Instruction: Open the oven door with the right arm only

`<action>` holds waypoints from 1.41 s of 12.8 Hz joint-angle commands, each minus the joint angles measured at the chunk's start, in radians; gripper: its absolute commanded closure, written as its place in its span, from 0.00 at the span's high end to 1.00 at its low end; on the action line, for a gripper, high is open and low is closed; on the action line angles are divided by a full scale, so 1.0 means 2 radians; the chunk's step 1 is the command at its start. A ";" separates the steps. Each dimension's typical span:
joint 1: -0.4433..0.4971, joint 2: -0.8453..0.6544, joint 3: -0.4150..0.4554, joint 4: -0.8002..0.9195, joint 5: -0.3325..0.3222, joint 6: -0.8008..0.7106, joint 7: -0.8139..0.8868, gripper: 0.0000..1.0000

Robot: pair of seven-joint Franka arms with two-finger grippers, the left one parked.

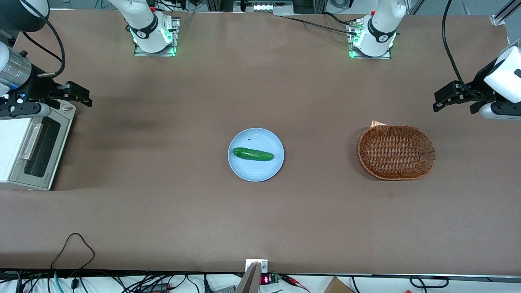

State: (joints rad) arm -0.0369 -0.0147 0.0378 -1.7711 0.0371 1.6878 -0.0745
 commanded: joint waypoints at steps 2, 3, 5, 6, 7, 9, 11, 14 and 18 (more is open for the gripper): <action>-0.005 0.010 0.005 0.016 -0.002 -0.012 0.006 0.99; -0.005 0.012 0.005 0.016 -0.002 -0.012 0.007 0.97; -0.003 0.013 0.005 0.016 -0.002 -0.012 0.005 0.65; -0.004 0.013 0.005 0.016 -0.002 -0.012 0.004 0.51; -0.005 0.013 0.005 0.016 -0.002 -0.012 0.003 0.35; -0.005 0.013 0.005 0.016 -0.002 -0.019 0.001 0.12; -0.005 0.013 0.005 0.016 -0.003 -0.019 0.001 0.03; -0.005 0.013 0.004 0.016 -0.010 -0.026 0.003 0.02; -0.005 0.014 0.004 0.016 -0.064 -0.039 0.003 0.01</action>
State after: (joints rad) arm -0.0376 0.0037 0.0376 -1.7642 -0.0441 1.6343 -0.0745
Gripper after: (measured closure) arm 0.987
